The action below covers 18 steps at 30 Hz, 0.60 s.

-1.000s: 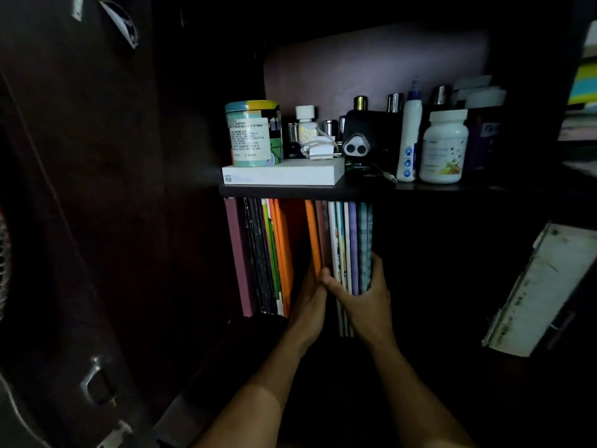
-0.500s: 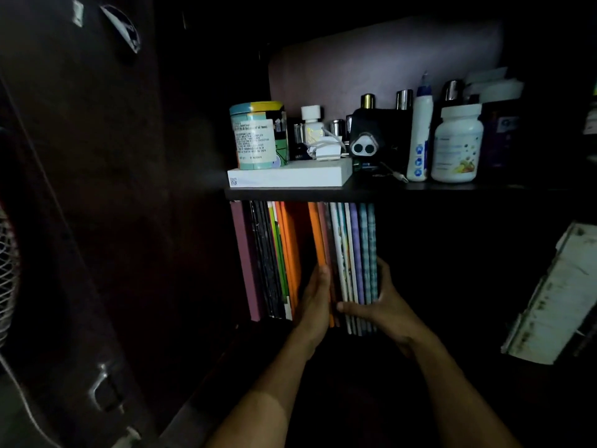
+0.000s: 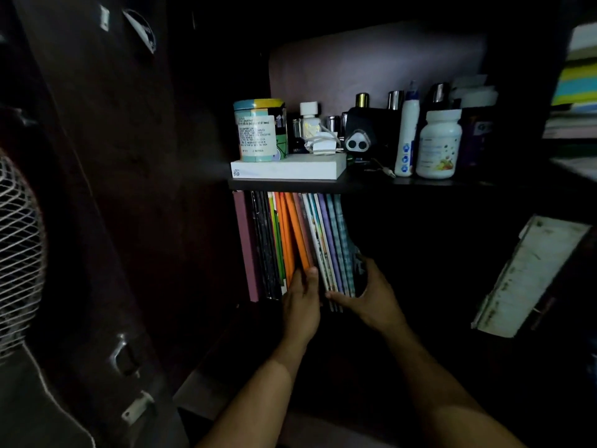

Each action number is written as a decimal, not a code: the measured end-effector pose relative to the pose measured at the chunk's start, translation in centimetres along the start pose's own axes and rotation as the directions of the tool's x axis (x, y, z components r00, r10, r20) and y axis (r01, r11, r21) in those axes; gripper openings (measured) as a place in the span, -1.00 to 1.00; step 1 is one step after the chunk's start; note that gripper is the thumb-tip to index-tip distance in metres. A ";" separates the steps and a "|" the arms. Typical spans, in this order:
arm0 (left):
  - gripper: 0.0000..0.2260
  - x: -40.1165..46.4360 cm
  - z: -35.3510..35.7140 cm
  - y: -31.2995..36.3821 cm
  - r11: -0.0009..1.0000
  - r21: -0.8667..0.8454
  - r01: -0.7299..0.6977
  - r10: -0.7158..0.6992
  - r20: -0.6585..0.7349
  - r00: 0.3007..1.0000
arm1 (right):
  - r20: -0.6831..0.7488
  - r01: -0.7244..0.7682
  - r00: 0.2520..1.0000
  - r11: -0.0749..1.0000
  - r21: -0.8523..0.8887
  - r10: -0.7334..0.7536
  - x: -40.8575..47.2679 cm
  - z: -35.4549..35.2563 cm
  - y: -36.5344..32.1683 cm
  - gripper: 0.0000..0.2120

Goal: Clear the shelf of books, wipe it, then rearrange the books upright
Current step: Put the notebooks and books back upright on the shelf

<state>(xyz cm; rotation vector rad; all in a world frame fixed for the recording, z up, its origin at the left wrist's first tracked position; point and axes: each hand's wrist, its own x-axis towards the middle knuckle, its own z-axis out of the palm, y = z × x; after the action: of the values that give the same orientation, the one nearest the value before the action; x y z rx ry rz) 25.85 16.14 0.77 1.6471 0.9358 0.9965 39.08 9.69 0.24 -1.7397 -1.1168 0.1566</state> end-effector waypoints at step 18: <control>-0.53 -20.5 5.9 5.4 0.850 0.397 -0.346 0.047 0.598 0.800 | -0.418 -0.638 0.762 0.464 -0.615 0.494 -27.4 -26.7 0.0 -0.31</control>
<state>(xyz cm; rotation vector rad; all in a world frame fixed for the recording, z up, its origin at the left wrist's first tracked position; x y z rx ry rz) 24.32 -5.81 0.99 2.3457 0.6210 0.3329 38.77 -28.54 2.52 -2.7795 -0.3815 -0.0698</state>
